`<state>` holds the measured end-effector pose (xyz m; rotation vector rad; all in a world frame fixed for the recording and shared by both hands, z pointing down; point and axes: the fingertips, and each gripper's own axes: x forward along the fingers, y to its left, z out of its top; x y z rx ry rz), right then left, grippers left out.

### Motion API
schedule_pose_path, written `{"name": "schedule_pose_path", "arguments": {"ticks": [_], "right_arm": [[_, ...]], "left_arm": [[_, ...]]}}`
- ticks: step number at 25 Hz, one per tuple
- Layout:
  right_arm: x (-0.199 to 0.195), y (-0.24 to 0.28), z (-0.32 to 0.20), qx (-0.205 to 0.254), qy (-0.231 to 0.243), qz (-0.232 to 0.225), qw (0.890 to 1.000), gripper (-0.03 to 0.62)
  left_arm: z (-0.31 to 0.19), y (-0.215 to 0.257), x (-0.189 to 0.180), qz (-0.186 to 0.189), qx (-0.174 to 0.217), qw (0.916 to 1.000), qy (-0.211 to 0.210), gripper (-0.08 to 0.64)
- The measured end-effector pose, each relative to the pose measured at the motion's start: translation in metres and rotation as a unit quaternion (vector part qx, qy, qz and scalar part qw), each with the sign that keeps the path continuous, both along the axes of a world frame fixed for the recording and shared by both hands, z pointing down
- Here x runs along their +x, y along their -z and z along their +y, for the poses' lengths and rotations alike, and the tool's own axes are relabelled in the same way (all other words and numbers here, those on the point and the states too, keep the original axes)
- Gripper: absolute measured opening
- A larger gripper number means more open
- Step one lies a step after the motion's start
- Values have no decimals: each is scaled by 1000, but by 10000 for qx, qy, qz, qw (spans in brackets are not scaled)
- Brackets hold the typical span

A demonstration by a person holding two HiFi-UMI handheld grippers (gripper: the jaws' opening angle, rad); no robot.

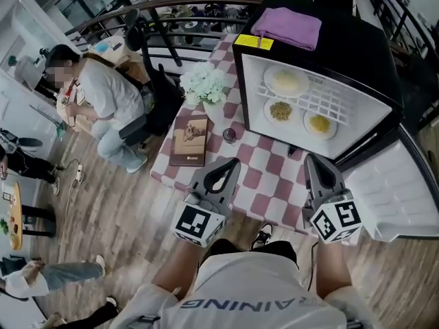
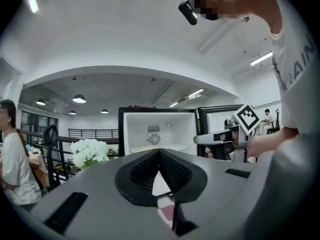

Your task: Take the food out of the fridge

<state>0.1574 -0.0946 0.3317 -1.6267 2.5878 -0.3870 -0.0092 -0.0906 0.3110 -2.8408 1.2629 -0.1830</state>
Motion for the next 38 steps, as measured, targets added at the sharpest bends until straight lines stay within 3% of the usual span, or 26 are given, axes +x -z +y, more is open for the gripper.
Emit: {"name": "schedule_pose_path", "arguments": {"ticks": [9, 14, 17, 23, 25, 31, 33, 38], "right_arm": [[30, -1, -10, -110, -545, -84, 9984, 20], [19, 11, -18, -96, -817, -141, 9965, 20], [8, 10, -31, -323, -877, -223, 9954, 20], [4, 12, -57, -717, -1021, -662, 9900, 20], [5, 13, -67, -845, -1014, -1014, 9860, 20], [1, 1, -105, -1583, -974, -2597, 9476, 33], [4, -4, -120, -1762, -1067, -2996, 9316, 99], [16, -30, -156, -2349, -1491, -4178, 8649, 124]], "left_arm": [[-30, 2, 28, -13, -49, 9985, -549, 9], [-43, 9, 13, 15, 76, 9970, -764, 9], [-50, 9, 3, 115, 67, 9964, -833, 8], [-55, 20, -8, 259, 146, 9953, -918, 8], [-57, 24, -10, 305, 203, 9952, -906, 9], [-55, 17, -11, 320, 81, 9951, -930, 8], [-56, 15, -11, 334, 55, 9951, -933, 9], [-60, 17, -11, 429, 60, 9943, -970, 9]]}}
